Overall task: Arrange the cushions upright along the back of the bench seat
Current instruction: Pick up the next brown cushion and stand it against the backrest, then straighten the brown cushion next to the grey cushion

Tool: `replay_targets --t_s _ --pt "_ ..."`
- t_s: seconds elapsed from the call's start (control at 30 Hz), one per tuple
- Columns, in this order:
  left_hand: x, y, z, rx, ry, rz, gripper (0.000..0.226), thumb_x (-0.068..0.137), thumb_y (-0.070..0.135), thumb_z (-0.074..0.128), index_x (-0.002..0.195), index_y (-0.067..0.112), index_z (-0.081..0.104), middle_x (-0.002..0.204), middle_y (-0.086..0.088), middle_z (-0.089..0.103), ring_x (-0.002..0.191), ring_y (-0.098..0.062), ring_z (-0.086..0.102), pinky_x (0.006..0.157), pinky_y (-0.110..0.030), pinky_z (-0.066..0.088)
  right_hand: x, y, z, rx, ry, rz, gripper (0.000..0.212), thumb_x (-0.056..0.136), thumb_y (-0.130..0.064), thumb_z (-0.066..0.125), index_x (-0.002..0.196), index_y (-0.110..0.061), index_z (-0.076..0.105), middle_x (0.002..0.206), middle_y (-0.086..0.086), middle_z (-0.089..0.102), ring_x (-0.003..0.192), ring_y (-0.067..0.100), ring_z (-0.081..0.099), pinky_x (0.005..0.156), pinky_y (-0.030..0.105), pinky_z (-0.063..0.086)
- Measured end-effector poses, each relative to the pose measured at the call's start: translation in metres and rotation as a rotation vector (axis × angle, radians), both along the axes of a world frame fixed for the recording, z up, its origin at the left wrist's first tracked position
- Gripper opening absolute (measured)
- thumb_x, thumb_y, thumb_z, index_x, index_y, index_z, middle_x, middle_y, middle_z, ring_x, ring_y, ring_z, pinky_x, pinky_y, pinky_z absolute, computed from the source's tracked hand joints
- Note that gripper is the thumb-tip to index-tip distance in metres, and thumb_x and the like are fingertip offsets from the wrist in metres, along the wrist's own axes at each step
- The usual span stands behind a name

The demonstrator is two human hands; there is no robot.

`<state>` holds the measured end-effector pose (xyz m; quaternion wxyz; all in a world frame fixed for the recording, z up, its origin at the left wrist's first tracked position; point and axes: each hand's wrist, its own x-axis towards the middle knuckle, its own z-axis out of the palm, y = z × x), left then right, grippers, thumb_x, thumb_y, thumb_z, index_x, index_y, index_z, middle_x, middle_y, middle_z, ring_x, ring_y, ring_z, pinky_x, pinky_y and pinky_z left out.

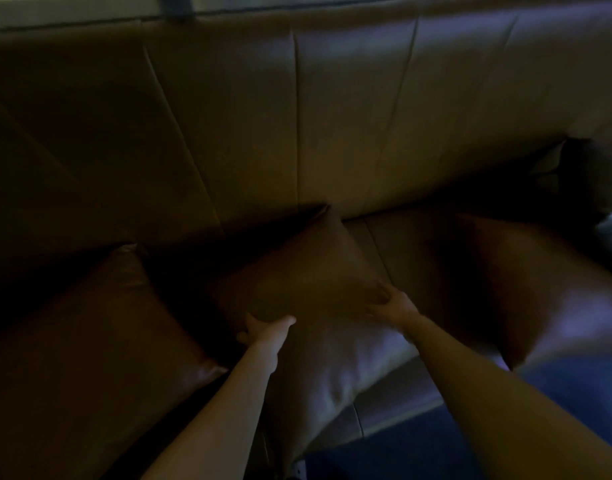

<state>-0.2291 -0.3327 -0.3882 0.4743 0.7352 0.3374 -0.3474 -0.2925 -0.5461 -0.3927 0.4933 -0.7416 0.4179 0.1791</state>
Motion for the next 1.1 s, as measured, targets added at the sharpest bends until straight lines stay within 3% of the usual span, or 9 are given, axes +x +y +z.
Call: replay_targets --t_s 0.1,0.23,0.5,0.63,0.7,0.8,0.9,1.1 --pt "-0.005 -0.020 0.020 -0.045 -0.083 -0.047 0.095 0.084 0.019 0.071 0.156 0.023 0.009 0.158 -0.013 0.022 0.141 -0.037 0.030 0.108 -0.047 0.034 -0.007 -0.005 0.020 -0.023 -0.029 0.031 0.074 0.088 -0.023 0.065 0.151 -0.022 0.026 0.146 0.016 0.040 0.130 0.034 0.046 0.107 0.046 0.043" --pt "-0.025 -0.058 0.036 -0.094 -0.156 -0.186 0.091 0.088 0.017 0.066 0.156 0.020 0.005 0.159 -0.011 0.022 0.144 -0.034 0.027 0.112 -0.046 0.029 -0.036 -0.024 0.040 -0.035 -0.042 0.002 0.074 0.087 -0.027 0.065 0.151 -0.023 0.026 0.147 0.013 0.040 0.127 0.029 0.050 0.103 0.040 0.046" --pt "-0.095 -0.168 0.048 -0.172 -0.010 -0.456 0.087 0.088 0.030 0.065 0.155 0.023 0.010 0.155 -0.014 0.029 0.136 -0.034 0.040 0.108 -0.051 0.037 -0.148 -0.127 0.060 0.024 0.019 -0.069 0.069 0.092 -0.027 0.059 0.152 -0.021 0.024 0.152 0.011 0.034 0.133 0.030 0.043 0.107 0.041 0.041" --pt "-0.143 -0.241 0.051 -0.215 0.002 -0.575 0.082 0.089 0.032 0.062 0.155 0.023 0.013 0.153 -0.014 0.031 0.136 -0.032 0.040 0.109 -0.050 0.036 -0.197 -0.190 0.052 0.017 0.025 -0.121 0.068 0.092 -0.027 0.059 0.151 -0.016 0.026 0.146 0.013 0.043 0.120 0.026 0.053 0.101 0.035 0.045" --pt "-0.167 -0.274 0.048 -0.211 -0.003 -0.592 0.082 0.089 0.032 0.063 0.154 0.023 0.015 0.152 -0.013 0.033 0.134 -0.031 0.042 0.108 -0.049 0.038 -0.218 -0.220 0.050 0.002 0.041 -0.148 0.064 0.093 -0.024 0.058 0.149 -0.012 0.031 0.143 0.015 0.045 0.117 0.026 0.053 0.099 0.034 0.044" --pt "-0.194 -0.320 0.040 -0.211 0.002 -0.605 0.081 0.088 0.035 0.064 0.154 0.023 0.018 0.155 -0.012 0.029 0.137 -0.032 0.039 0.109 -0.049 0.037 -0.245 -0.267 0.043 -0.001 0.078 -0.209 0.064 0.094 -0.027 0.057 0.150 -0.013 0.028 0.148 0.016 0.041 0.128 0.031 0.047 0.104 0.037 0.042" --pt "-0.205 -0.357 0.030 -0.200 0.006 -0.626 0.082 0.088 0.036 0.063 0.154 0.021 0.017 0.156 -0.011 0.028 0.139 -0.032 0.036 0.111 -0.048 0.034 -0.260 -0.305 0.035 -0.014 0.095 -0.290 0.063 0.094 -0.026 0.055 0.150 -0.011 0.029 0.143 0.018 0.046 0.116 0.030 0.054 0.094 0.035 0.045" --pt "-0.194 -0.415 0.011 -0.144 -0.032 -0.645 0.087 0.087 0.039 0.065 0.155 0.023 0.013 0.159 -0.009 0.023 0.143 -0.033 0.028 0.114 -0.049 0.028 -0.256 -0.358 0.016 -0.054 0.110 -0.387 0.060 0.094 -0.027 0.056 0.146 -0.008 0.035 0.144 0.017 0.047 0.128 0.033 0.048 0.099 0.034 0.041"
